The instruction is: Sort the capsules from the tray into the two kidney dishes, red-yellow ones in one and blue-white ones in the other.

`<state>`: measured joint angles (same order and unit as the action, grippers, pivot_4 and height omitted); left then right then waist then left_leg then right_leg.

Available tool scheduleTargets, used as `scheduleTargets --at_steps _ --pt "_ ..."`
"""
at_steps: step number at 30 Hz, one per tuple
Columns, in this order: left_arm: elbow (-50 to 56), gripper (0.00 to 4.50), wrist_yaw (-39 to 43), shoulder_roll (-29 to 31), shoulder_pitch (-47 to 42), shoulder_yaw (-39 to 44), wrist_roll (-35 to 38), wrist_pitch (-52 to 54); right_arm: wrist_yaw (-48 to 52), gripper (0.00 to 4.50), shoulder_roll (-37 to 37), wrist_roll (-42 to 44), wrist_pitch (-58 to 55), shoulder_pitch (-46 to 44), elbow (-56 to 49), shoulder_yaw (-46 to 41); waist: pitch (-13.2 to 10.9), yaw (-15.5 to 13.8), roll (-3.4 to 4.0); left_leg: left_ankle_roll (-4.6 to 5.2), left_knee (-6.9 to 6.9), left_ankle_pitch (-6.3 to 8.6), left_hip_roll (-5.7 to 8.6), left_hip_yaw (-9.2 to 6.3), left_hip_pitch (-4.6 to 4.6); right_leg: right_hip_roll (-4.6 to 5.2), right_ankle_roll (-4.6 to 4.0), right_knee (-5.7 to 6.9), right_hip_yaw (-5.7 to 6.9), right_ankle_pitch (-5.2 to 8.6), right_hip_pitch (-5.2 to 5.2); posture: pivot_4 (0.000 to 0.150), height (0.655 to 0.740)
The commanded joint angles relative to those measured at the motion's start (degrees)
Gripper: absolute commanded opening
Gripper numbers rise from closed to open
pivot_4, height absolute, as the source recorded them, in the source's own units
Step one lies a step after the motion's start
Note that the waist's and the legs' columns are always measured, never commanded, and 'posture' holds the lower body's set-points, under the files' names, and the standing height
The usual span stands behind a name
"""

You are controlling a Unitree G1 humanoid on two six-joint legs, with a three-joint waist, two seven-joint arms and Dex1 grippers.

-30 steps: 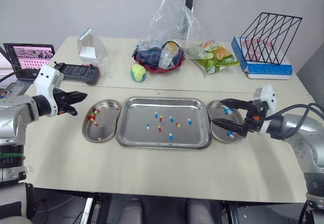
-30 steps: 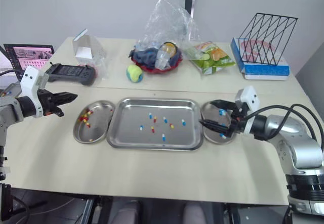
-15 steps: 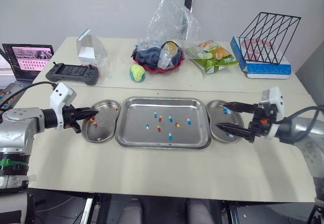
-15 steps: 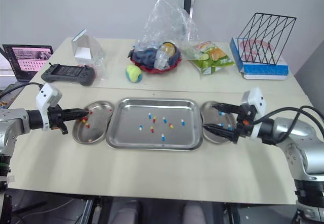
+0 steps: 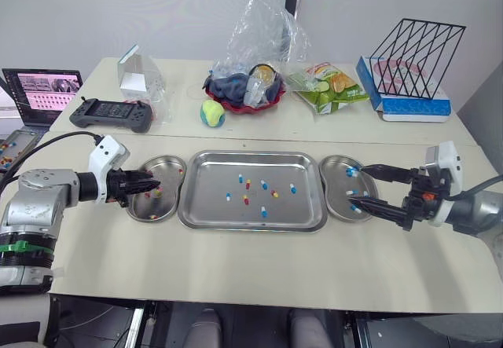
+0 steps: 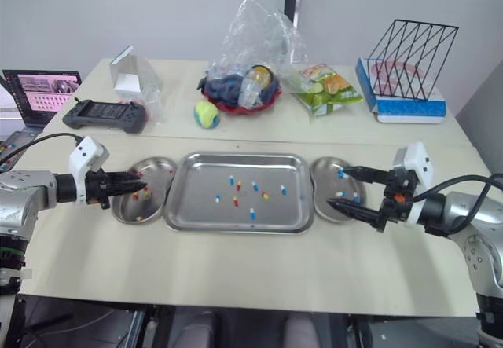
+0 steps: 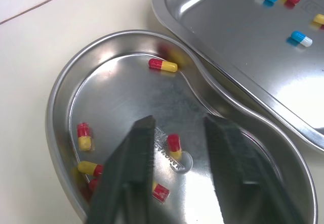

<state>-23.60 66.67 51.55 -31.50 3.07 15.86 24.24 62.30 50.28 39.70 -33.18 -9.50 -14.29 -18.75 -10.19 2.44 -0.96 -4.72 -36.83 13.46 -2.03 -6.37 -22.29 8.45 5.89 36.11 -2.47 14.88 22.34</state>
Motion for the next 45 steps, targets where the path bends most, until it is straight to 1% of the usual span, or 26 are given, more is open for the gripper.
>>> scheduleTargets --at_steps 1,5,6,10,12,14,16,18,23,25,29,32,34,38,41,45 --pt "-0.14 3.04 0.67 1.13 -1.79 1.61 0.35 -0.40 -0.22 4.50 0.67 1.36 -0.03 -0.18 -1.68 -2.00 0.00 -0.02 0.00 0.00 0.00 0.00 0.00 0.00 0.00 0.00 0.00 0.00 0.00 0.00 0.00 0.150 0.7380" --pt "-2.14 4.40 1.30 2.75 -2.27 3.74 0.89 -1.11 -0.10 4.50 0.67 1.40 0.18 -0.43 -1.28 -2.11 0.00 0.01 0.00 0.00 0.00 0.00 0.00 0.00 0.00 0.00 0.00 0.00 0.00 0.00 0.00 0.150 0.7380" --pt "-2.68 4.46 1.40 3.37 -2.24 4.31 0.93 -1.44 -0.08 4.50 0.57 1.35 0.35 -0.61 -1.07 -2.04 0.00 0.04 0.00 0.00 0.00 0.00 0.00 0.00 0.00 0.00 0.00 0.00 0.00 0.00 0.00 0.150 0.7380" --pt "-9.37 4.46 1.77 6.61 -2.67 9.57 2.12 -5.03 0.00 4.50 0.02 1.03 1.53 -1.57 1.09 -2.61 0.00 0.37 0.00 0.01 0.02 0.00 -0.01 0.00 0.03 0.00 0.00 0.01 0.00 0.00 0.02 0.150 0.7380" --pt "-10.62 4.46 2.22 7.43 -2.23 11.93 3.26 -5.24 0.19 4.50 0.08 0.94 1.93 -1.66 2.30 -3.27 0.00 0.27 0.00 0.01 0.02 0.01 -0.01 0.00 0.02 0.00 0.00 0.01 0.00 0.00 0.02 0.150 0.7380" --pt "-12.64 4.46 0.06 7.73 -1.46 15.65 4.21 -7.68 0.13 4.50 -0.14 -0.14 3.63 -1.95 4.98 -4.03 0.00 0.05 0.00 0.01 0.02 0.01 -0.01 0.00 0.02 0.00 0.00 0.01 0.00 0.00 0.01 0.150 0.7380" --pt "-14.45 4.46 -2.43 7.63 -0.57 19.86 5.59 -8.71 -1.87 4.50 -1.46 -2.37 7.35 -3.47 8.92 -4.72 0.00 -0.02 0.00 0.00 0.02 0.00 -0.01 0.00 0.03 0.00 0.00 0.02 0.01 0.00 -0.01 0.150 0.7380" --pt "-15.01 4.46 -5.16 6.95 2.10 24.98 7.36 -10.88 -3.95 4.50 -2.80 -5.18 11.87 -4.38 12.25 -5.26 0.00 0.13 0.00 0.00 0.01 0.00 -0.01 0.00 0.04 0.00 0.00 0.02 0.00 0.00 -0.01 0.150 0.7380" --pt "-12.49 4.46 -9.69 4.23 9.55 33.81 11.27 -11.82 -8.37 4.50 -5.46 -8.76 19.30 -5.81 21.49 -7.75 0.00 0.26 0.00 0.00 0.06 0.00 -0.02 0.00 0.06 0.00 0.00 0.07 0.01 0.00 0.02 0.150 0.7380" --pt "-12.11 4.46 -12.04 3.12 12.57 34.78 10.27 -14.22 -10.54 4.50 -6.06 -11.43 23.88 -6.41 25.89 -8.03 0.00 0.23 0.00 0.00 0.05 0.00 -0.02 0.01 0.08 0.00 0.00 0.05 0.00 0.00 -0.01 0.150 0.7380" --pt "-9.29 4.46 -16.98 -0.28 16.55 37.77 11.16 -17.15 -14.21 4.50 -6.91 -13.54 30.20 -8.09 34.77 -9.73 0.00 0.01 0.00 -0.01 0.06 0.00 -0.02 0.01 0.10 0.00 -0.01 0.05 0.00 0.00 -0.02 0.150 0.7380" --pt "-8.10 4.46 -20.50 -1.64 19.36 37.64 9.31 -19.39 -15.74 4.50 -6.66 -14.82 33.84 -8.35 38.27 -10.17 0.00 0.11 0.00 -0.02 0.06 -0.01 -0.02 0.01 0.10 0.00 -0.01 0.05 0.00 0.00 -0.03 0.150 0.7380" --pt "-7.66 4.46 -21.41 -2.12 20.84 37.00 8.33 -21.65 -15.87 4.50 -6.53 -14.99 35.23 -8.37 39.27 -10.14 0.00 0.26 0.01 -0.01 0.07 0.00 -0.02 0.01 0.13 0.00 -0.01 0.05 -0.01 0.00 -0.03 0.150 0.7380" --pt "-9.64 4.46 -23.25 -2.50 20.44 36.93 8.20 -24.80 -15.79 4.50 -6.51 -14.28 35.38 -8.12 39.53 -10.37 0.01 0.28 0.01 -0.01 0.07 -0.01 -0.02 0.02 0.15 0.00 -0.01 0.06 -0.01 0.00 -0.04 0.150 0.7380" --pt "-9.58 4.46 -24.50 -3.14 19.09 34.96 7.70 -24.49 -15.68 4.50 -6.53 -14.31 35.24 -7.78 39.39 -10.19 0.01 0.16 0.01 -0.02 0.07 -0.01 -0.02 0.02 0.16 0.00 -0.01 0.05 -0.01 0.00 -0.07 0.150 0.7380" --pt "-9.76 4.46 -22.89 -2.43 18.00 33.64 8.14 -24.03 -15.54 4.50 -6.41 -14.47 35.23 -7.65 39.44 -10.05 0.01 0.15 0.01 -0.02 0.07 -0.01 -0.01 0.02 0.16 0.00 -0.01 0.05 -0.01 0.00 -0.08 0.150 0.7380"
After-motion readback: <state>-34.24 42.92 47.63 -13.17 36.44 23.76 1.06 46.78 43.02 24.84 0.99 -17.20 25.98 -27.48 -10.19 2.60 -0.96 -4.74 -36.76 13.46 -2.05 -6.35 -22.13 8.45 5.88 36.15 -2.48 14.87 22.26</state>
